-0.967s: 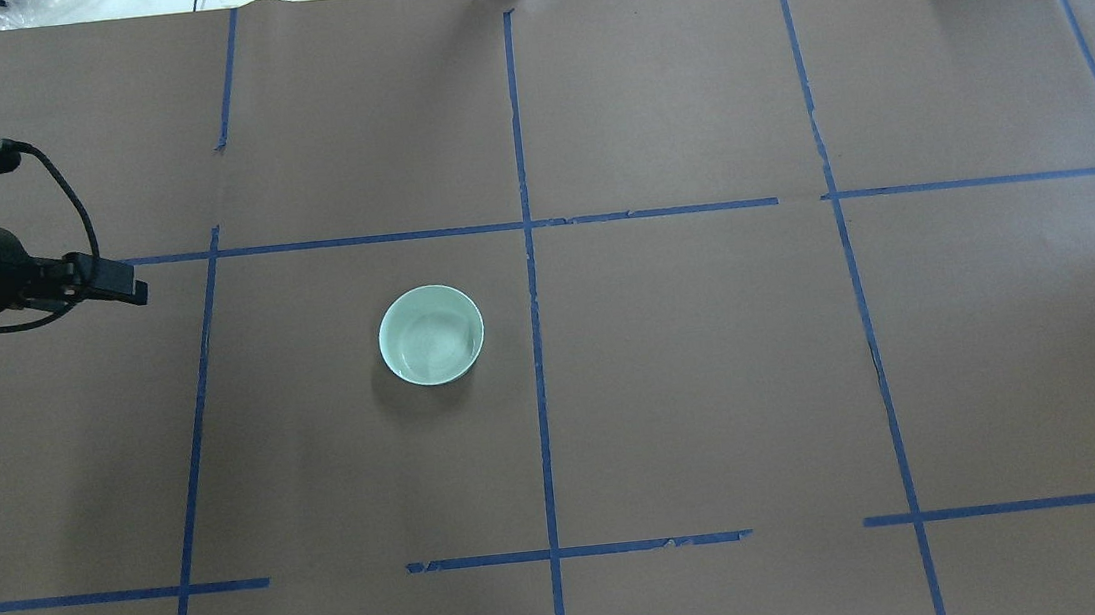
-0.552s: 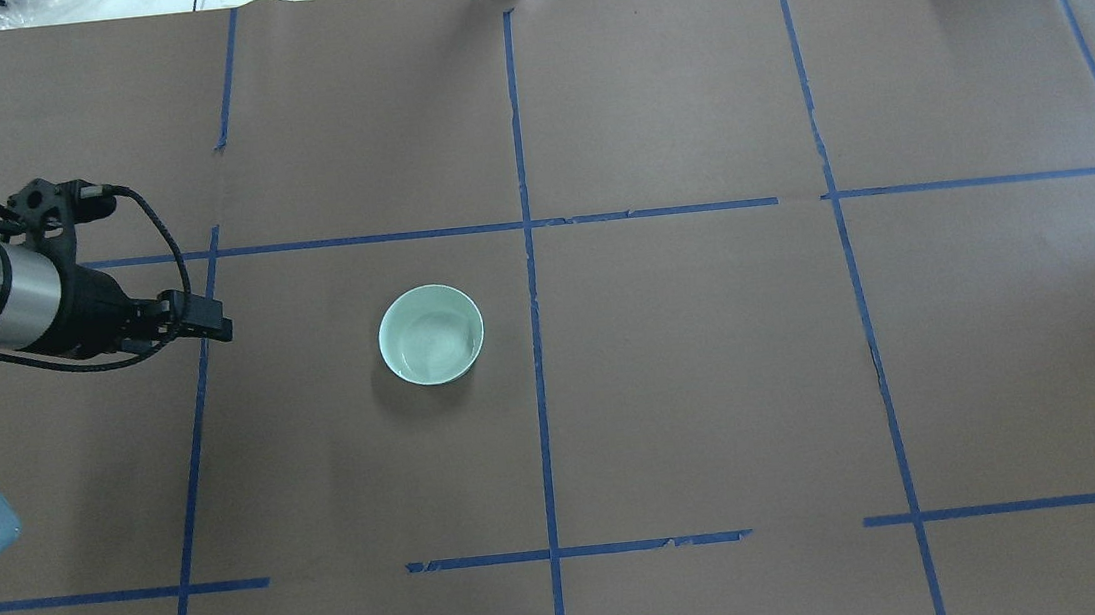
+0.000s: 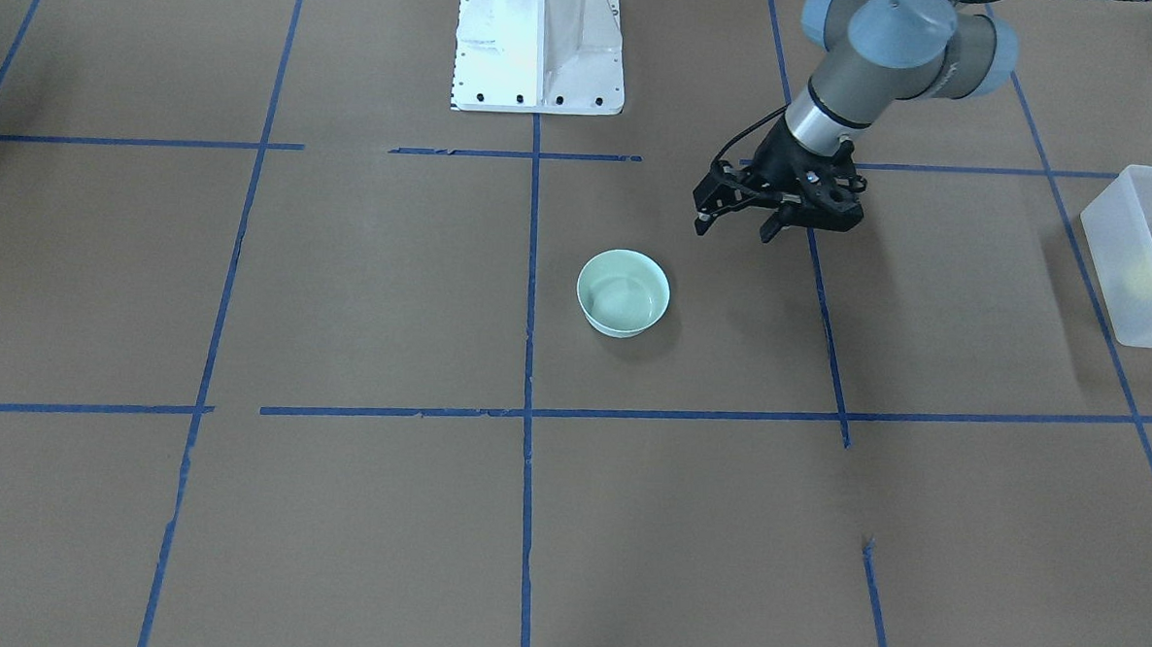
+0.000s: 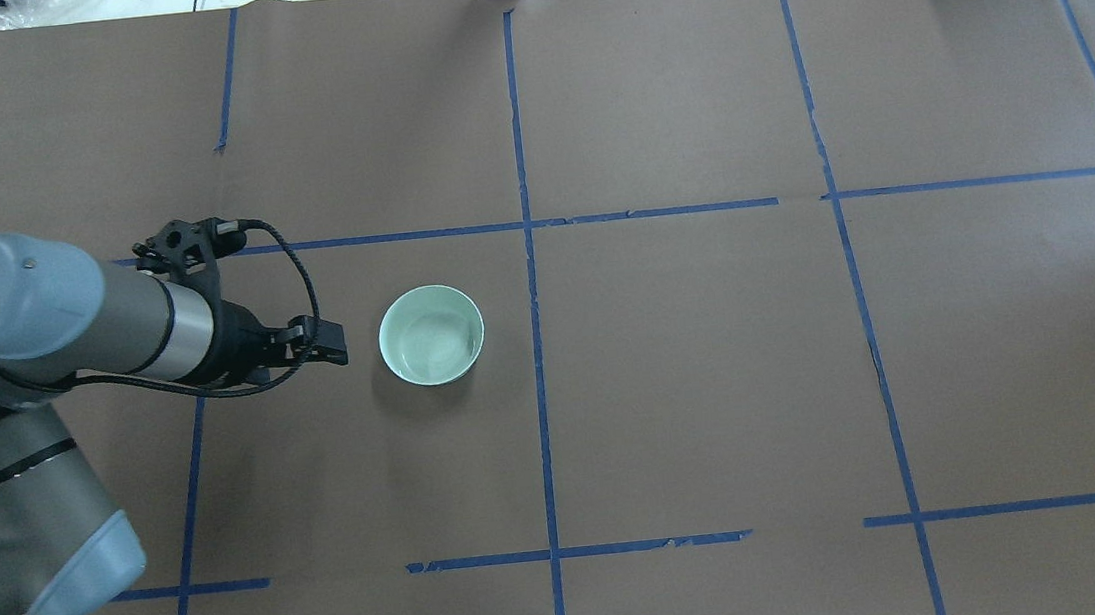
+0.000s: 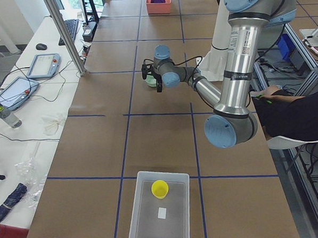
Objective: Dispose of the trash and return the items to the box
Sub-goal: 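Reach the left gripper toward the pale green bowl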
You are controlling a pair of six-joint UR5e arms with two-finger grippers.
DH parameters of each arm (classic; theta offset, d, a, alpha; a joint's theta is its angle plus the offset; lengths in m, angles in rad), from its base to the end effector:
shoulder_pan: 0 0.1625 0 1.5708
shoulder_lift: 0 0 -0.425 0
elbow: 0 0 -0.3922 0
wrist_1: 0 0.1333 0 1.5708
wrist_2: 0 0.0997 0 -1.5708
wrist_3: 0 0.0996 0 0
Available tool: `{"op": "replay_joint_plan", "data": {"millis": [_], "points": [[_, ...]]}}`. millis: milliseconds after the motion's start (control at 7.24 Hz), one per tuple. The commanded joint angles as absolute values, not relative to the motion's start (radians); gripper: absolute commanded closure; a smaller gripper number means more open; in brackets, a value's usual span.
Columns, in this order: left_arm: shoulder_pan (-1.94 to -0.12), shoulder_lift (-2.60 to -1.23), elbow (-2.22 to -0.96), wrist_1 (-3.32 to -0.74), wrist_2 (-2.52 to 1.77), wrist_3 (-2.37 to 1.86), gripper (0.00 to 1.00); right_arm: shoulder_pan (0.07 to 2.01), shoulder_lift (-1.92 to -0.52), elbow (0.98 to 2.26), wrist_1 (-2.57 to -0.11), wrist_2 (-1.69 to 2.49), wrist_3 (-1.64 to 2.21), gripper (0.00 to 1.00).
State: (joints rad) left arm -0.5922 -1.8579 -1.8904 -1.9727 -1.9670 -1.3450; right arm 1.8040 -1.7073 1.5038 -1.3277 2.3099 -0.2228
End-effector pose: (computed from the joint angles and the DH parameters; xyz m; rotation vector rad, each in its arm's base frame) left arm 0.4228 -0.3988 0.3111 0.0636 1.0556 -0.1319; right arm 0.1635 -0.4019 0.7324 0.2038 -0.7113 -0.0047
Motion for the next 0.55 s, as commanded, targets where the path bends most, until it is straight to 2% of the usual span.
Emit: {"op": "replay_joint_plan", "data": {"millis": [0, 414], "points": [[-0.538, -1.942, -1.803, -1.968, -1.93, -1.39, 0.06, 1.76, -1.71, 1.573, -1.335, 2.353, -0.145, 0.0], [-0.535, -1.979, -1.723, -1.97, -1.908, -1.39, 0.18, 1.646, -1.715, 1.788, -1.484, 2.391, 0.055, 0.0]]}}
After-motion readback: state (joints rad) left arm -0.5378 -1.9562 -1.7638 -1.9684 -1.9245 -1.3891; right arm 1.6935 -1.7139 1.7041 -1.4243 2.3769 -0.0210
